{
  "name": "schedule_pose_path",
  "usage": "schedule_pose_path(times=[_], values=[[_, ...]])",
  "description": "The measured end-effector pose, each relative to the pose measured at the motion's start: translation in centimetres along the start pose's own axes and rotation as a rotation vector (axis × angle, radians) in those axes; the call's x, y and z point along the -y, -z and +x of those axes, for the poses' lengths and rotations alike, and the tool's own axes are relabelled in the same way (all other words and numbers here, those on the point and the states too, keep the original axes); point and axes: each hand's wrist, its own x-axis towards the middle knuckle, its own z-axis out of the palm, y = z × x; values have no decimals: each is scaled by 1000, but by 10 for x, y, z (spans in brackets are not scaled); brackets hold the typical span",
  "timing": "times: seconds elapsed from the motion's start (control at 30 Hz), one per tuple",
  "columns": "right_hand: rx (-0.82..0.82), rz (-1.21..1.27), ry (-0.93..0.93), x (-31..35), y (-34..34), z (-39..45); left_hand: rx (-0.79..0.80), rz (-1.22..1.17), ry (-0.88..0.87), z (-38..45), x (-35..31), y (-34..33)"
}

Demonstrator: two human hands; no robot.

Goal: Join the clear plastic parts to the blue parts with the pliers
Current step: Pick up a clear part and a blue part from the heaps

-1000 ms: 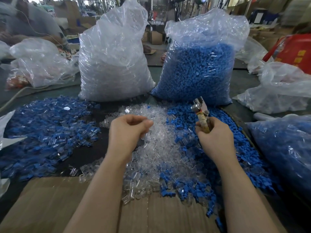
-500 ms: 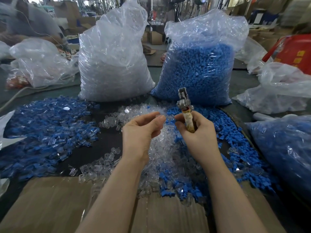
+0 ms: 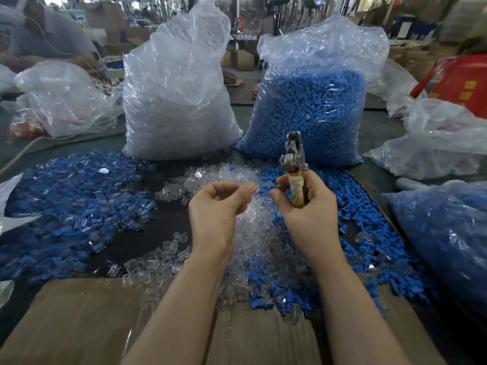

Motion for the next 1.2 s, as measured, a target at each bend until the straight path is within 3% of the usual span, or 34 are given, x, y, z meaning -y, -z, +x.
schedule_pose_path(times=[0.3, 0.67, 1.2], values=[[-1, -34, -21, -3, -1, 0, 92, 138, -48, -6, -3, -4], [-34, -88, -54, 1, -2, -2, 90, 353, -217, -15, -7, -12], [120, -128, -67, 1, 3, -2, 78, 514, -310, -14, -5, -13]])
